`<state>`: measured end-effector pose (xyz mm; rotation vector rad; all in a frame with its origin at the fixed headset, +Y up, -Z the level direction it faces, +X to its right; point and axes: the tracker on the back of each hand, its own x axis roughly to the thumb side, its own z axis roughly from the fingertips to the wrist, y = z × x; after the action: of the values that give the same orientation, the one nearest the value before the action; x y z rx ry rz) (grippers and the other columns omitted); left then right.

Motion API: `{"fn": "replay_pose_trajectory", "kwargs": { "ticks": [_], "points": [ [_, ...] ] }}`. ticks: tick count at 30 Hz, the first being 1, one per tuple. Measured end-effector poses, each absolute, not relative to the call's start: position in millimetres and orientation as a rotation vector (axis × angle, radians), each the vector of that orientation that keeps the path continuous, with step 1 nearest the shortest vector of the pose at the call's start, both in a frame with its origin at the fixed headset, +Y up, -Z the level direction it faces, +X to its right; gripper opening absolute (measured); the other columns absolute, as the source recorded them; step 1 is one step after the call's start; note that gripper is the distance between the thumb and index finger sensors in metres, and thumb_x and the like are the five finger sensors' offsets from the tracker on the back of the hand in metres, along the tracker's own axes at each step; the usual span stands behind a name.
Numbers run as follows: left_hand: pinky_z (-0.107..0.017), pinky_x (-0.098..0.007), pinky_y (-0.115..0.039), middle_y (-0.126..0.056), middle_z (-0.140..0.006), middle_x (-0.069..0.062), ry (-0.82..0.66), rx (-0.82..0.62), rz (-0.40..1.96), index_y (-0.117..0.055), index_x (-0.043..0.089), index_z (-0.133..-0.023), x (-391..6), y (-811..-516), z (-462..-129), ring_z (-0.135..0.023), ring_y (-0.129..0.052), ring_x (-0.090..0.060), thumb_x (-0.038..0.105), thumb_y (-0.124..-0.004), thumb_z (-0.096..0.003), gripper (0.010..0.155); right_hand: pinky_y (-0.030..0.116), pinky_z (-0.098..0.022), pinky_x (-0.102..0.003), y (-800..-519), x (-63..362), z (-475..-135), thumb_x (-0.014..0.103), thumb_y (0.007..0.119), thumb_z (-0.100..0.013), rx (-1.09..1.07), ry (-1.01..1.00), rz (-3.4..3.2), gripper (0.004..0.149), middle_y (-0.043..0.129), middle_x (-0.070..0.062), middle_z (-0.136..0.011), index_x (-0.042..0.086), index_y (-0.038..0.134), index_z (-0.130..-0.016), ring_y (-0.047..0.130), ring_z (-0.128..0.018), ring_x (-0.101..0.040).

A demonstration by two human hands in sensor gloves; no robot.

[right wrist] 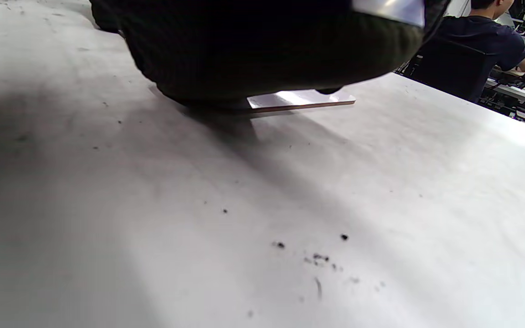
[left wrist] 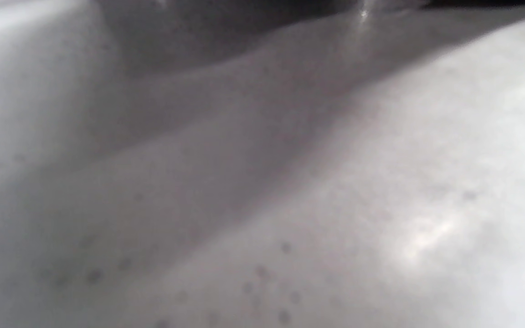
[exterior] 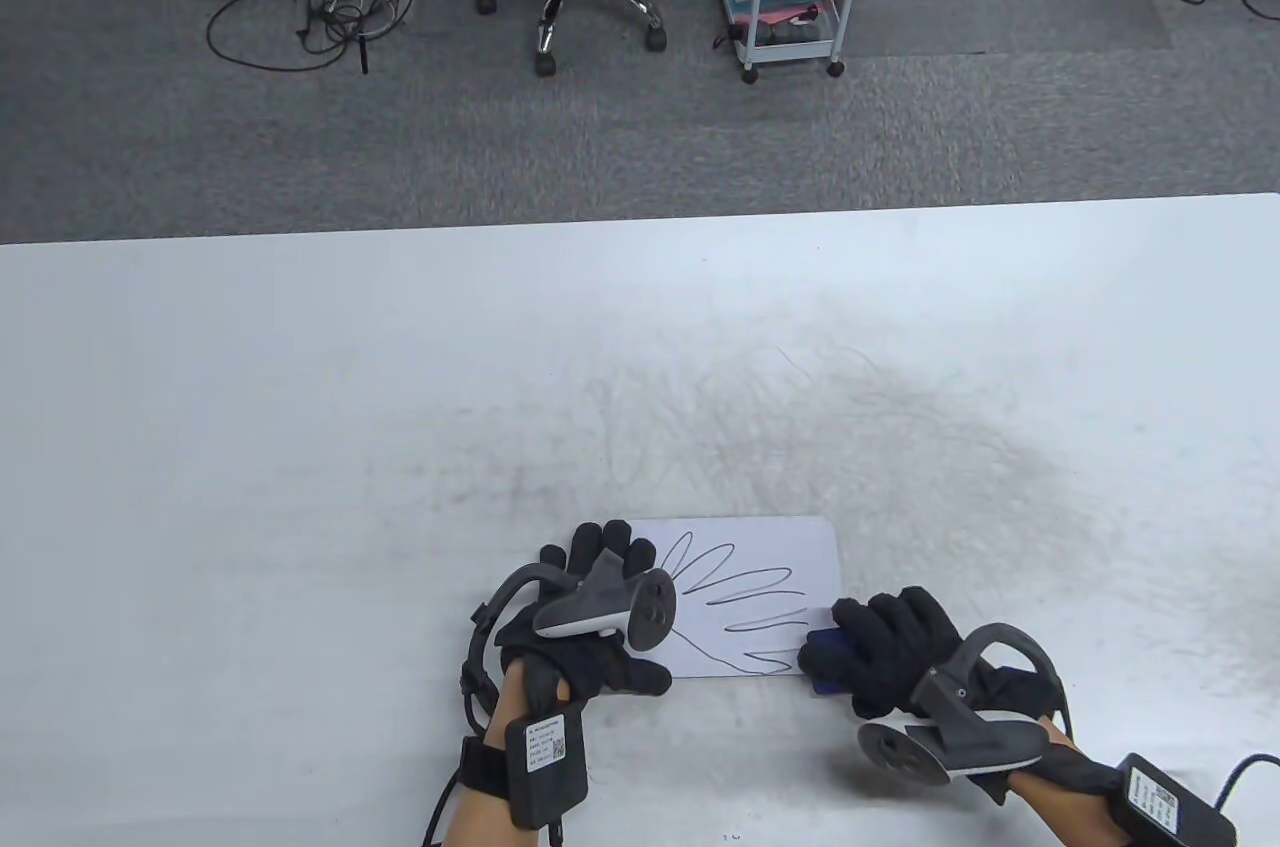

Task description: Wipe the whiteboard with a whiteboard eraser

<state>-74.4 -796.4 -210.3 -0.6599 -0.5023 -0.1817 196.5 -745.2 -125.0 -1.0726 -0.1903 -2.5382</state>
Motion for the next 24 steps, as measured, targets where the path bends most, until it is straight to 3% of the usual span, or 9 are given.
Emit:
{"fn": "replay_pose_trajectory", "kwargs": {
  "ticks": [4, 10, 13, 18, 24],
  "points": [
    [-0.075, -0.068, -0.024, 0.008, -0.113, -0.024, -0.504, -0.657, -0.181, 0.004, 0.010, -0.109, -74.3, -796.6, -210.4, -0.104, -0.004, -0.053, 0.075, -0.058, -0.0311, 0.119, 0.053, -0.078, -0.072, -745.1, 193.3, -151.6, 0.042, 0.068, -0.061, -0.985, -0.264, -2.619, 0.056, 0.055, -0.019, -0.125, 0.038, 0.048, -0.113, 0.066, -0.108, -0.046],
    [-0.075, -0.068, -0.024, 0.008, -0.113, -0.025, -0.505, -0.656, -0.179, 0.004, 0.010, -0.109, -74.5, -796.8, -210.5, -0.104, -0.004, -0.053, 0.075, -0.058, -0.0312, 0.119, 0.052, -0.078, -0.073, -750.4, 185.6, -240.5, 0.041, 0.068, -0.061, -0.701, -0.237, -2.735, 0.055, 0.055, -0.016, -0.125, 0.040, 0.047, -0.112, 0.065, -0.110, -0.045],
    [-0.075, -0.068, -0.024, 0.008, -0.113, -0.025, -0.504, -0.654, -0.179, 0.004, 0.010, -0.109, -74.6, -796.9, -210.5, -0.104, -0.004, -0.053, 0.075, -0.058, -0.0310, 0.119, 0.049, -0.079, -0.073, -751.3, 181.9, -259.4, 0.040, 0.067, -0.061, -0.624, -0.332, -2.806, 0.054, 0.053, -0.016, -0.126, 0.040, 0.047, -0.111, 0.063, -0.111, -0.046],
    [-0.075, -0.068, -0.024, 0.008, -0.113, -0.024, -0.502, -0.659, -0.180, 0.004, 0.010, -0.109, -74.6, -796.8, -210.5, -0.104, -0.003, -0.053, 0.075, -0.058, -0.0311, 0.119, 0.054, -0.078, -0.071, -751.9, 182.3, -241.8, 0.041, 0.068, -0.061, -0.698, -0.226, -2.762, 0.055, 0.057, -0.018, -0.124, 0.038, 0.048, -0.112, 0.068, -0.107, -0.046],
    [-0.075, -0.068, -0.024, 0.008, -0.113, -0.024, -0.501, -0.657, -0.182, 0.004, 0.010, -0.109, -74.6, -796.6, -210.4, -0.104, -0.004, -0.053, 0.075, -0.058, -0.0310, 0.119, 0.058, -0.077, -0.070, -750.0, 181.0, -172.7, 0.042, 0.069, -0.060, -0.943, -0.165, -2.628, 0.056, 0.059, -0.021, -0.122, 0.035, 0.048, -0.112, 0.072, -0.104, -0.047]
  ]
}}
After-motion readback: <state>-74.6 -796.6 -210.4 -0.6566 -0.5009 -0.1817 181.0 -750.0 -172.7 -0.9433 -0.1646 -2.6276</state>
